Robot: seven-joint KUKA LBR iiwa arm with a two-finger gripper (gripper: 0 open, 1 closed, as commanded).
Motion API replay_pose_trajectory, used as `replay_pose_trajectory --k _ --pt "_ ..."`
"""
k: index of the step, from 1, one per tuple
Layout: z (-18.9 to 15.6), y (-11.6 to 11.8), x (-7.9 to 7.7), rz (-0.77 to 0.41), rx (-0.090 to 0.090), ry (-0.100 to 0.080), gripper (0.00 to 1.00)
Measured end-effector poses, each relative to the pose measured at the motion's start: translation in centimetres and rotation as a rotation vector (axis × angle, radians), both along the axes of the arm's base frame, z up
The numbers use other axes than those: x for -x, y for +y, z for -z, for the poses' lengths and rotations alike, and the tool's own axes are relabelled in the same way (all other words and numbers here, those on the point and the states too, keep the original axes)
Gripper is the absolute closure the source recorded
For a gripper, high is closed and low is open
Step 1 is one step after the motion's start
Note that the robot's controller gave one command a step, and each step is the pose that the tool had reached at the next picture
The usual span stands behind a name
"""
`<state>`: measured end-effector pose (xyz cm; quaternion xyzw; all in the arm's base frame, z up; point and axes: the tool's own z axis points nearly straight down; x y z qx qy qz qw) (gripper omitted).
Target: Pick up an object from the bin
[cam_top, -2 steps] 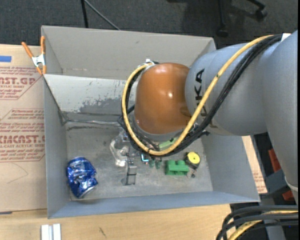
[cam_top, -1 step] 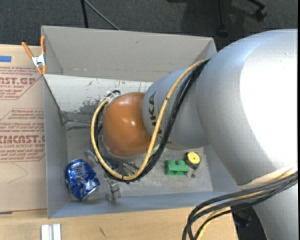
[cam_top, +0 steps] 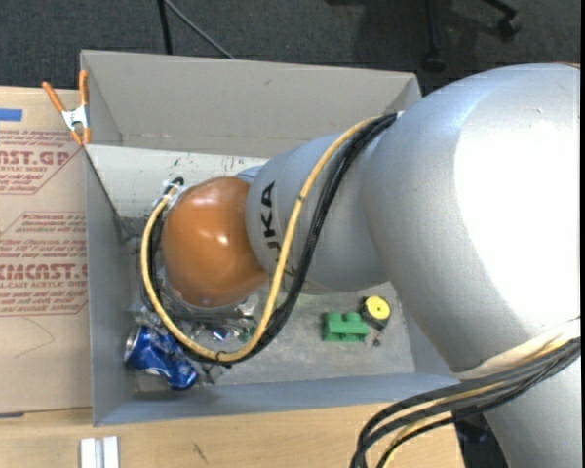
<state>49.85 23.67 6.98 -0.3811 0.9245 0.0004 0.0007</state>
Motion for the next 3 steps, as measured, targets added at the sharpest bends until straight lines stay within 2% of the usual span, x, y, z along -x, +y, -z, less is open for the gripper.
replay_pose_trajectory --k 1,2,3 --pt "0.0 -0.3 -0.1 0.004 0.004 0.002 1.0" --pt "-12.3 0.2 -2.0 -0.033 -0.004 -0.01 1.0" --pt "-18.8 -0.3 -6.2 -0.077 -0.004 -0.011 1.0"
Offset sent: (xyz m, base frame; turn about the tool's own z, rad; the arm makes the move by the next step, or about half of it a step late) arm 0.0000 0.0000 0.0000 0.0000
